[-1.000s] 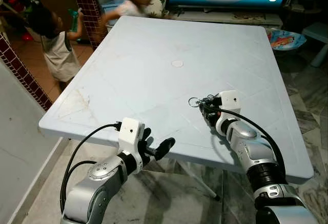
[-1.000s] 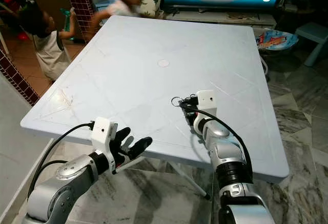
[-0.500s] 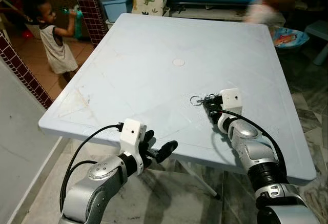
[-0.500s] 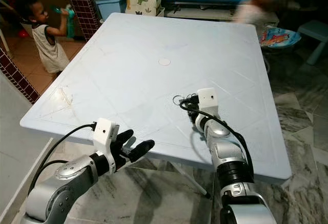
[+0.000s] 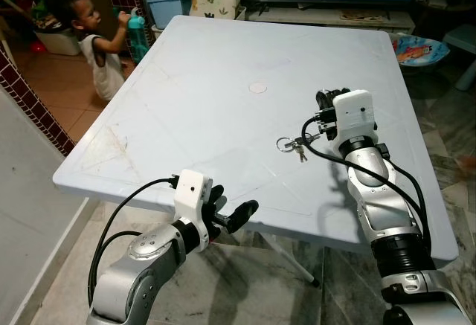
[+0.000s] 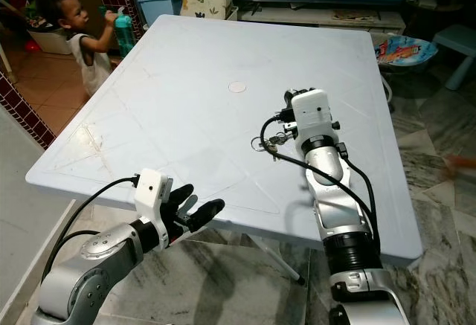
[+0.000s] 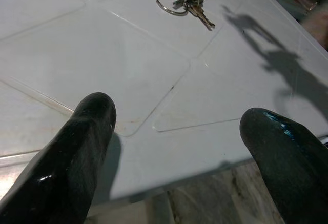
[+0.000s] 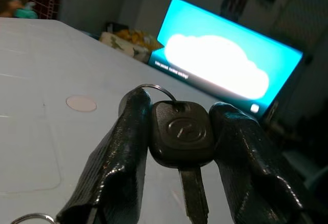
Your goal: Hang keys on a hook
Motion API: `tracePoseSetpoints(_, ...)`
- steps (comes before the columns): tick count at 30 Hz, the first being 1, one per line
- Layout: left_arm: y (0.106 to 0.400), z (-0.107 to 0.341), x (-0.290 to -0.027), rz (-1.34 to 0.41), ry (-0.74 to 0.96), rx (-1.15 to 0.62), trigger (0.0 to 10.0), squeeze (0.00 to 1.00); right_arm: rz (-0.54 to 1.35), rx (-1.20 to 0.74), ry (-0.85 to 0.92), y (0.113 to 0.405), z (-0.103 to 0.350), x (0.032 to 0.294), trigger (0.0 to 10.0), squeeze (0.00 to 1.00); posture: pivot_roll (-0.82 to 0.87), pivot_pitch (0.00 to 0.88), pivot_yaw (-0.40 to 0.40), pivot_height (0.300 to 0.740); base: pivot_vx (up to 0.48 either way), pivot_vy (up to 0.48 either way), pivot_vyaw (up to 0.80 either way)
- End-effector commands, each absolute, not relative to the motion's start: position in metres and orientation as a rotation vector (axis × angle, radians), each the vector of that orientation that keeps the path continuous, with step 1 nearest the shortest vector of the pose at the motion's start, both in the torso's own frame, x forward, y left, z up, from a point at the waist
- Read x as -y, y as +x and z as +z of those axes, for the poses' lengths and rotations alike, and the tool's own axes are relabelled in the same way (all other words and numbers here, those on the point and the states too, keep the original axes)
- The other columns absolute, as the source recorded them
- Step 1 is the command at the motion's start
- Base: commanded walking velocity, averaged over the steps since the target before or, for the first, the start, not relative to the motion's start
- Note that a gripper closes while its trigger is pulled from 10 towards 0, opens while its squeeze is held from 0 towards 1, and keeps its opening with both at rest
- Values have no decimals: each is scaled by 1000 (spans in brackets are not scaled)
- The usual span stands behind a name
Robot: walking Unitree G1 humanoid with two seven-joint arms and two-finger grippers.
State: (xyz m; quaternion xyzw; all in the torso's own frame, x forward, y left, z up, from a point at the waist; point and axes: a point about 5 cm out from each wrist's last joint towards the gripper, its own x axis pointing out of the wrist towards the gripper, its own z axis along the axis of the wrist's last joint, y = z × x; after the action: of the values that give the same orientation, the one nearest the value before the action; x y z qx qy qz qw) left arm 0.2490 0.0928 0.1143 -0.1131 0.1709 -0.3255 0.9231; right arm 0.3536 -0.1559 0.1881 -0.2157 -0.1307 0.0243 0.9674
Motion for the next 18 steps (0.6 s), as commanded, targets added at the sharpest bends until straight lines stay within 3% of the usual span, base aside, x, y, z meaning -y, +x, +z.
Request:
tracePoseSetpoints(1, 252, 114, -95, -647, -210, -343, 10000, 0, 66, 333, -489, 350, 197, 149, 0, 0, 3, 62, 34, 740, 0, 0, 0)
tracePoseSetpoints(7, 252, 115, -95, -647, -206, -336, 10000, 0, 144, 359, -591, 346, 195, 135, 0, 0, 2, 57, 34, 740, 0, 0, 0)
tracePoseSetpoints(8, 253, 116, -94, -648, -203, -334, 10000, 0, 247, 203, -593, 350, 175, 129, 2549, 0, 3, 50, 34, 740, 0, 0, 0)
tracePoseSetpoints(9, 253, 116, -94, -650, -202, -331, 10000, 0, 256, 113, -579, 351, 162, 130, 9882, 0, 1, 47, 32, 740, 0, 0, 0)
tracePoseSetpoints(11, 253, 116, -93, -651, -201, -329, 10000, 0, 221, 106, -521, 351, 163, 135, 10000, 0, 1, 47, 32, 740, 0, 0, 0)
tracePoseSetpoints(12, 254, 116, -93, -651, -201, -328, 10000, 0, 213, 99, -509, 350, 162, 137, 8549, 0, 4, 48, 33, 740, 0, 0, 0)
tracePoseSetpoints(13, 254, 116, -93, -650, -200, -328, 10000, 0, 204, 102, -521, 350, 162, 139, 8275, 0, 2, 47, 34, 740, 0, 0, 0)
tracePoseSetpoints(14, 254, 116, -93, -650, -200, -326, 10000, 0, 186, 113, -538, 349, 162, 142, 8784, 0, 2, 47, 34, 740, 0, 0, 0)
tracePoseSetpoints(16, 253, 116, -93, -650, -200, -325, 10000, 0, 180, 117, -540, 349, 162, 143, 8784, 0, 2, 47, 34, 740, 0, 0, 0)
tracePoseSetpoints(17, 253, 116, -93, -653, -199, -325, 10000, 0, 159, 123, -557, 348, 162, 146, 10000, 0, -3, 46, 38, 740, 0, 0, 0)
tracePoseSetpoints(18, 253, 116, -93, -653, -199, -325, 10000, 0, 159, 123, -557, 348, 162, 146, 10000, 0, -3, 46, 38, 740, 0, 0, 0)
